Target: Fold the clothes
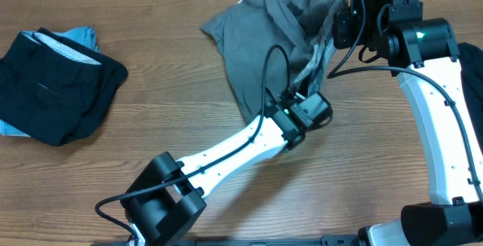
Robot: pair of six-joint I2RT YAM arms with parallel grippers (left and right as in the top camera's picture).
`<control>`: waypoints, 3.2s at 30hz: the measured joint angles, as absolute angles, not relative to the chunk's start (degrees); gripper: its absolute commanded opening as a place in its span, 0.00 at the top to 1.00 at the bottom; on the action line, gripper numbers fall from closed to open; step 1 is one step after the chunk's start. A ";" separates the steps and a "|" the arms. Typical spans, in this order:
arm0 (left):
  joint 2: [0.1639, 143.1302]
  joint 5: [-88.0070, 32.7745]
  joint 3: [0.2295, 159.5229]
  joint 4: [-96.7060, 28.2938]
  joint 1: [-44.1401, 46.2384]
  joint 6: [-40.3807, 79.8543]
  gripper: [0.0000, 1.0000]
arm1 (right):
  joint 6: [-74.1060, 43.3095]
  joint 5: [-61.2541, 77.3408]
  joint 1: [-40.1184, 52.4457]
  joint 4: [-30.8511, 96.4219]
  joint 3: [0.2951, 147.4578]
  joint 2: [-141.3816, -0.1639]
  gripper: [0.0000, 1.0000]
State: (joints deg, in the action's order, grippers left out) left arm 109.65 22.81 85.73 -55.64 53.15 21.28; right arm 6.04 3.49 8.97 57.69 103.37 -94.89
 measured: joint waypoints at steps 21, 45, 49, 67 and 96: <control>98.74 25.34 92.25 -54.37 27.55 19.11 0.96 | 12.21 1.34 4.08 60.97 102.19 -94.91 0.96; 97.93 14.06 127.44 -51.37 15.79 -4.43 0.96 | 12.05 13.08 -6.72 64.27 123.63 -95.00 0.96; 97.93 13.85 132.64 -47.09 15.59 -5.13 0.94 | 12.05 13.78 -6.74 63.13 129.58 -94.98 0.96; 97.93 4.27 138.52 -62.17 11.09 14.98 0.96 | 11.99 25.34 -8.86 76.60 132.81 -94.67 0.96; 120.57 2.42 129.45 -65.43 13.98 21.06 0.96 | 6.28 23.92 -4.47 70.08 102.54 -115.09 0.60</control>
State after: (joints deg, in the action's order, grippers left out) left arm 120.57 2.42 129.45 -65.43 13.98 21.06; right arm 6.28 23.92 -4.47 70.08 102.54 -115.09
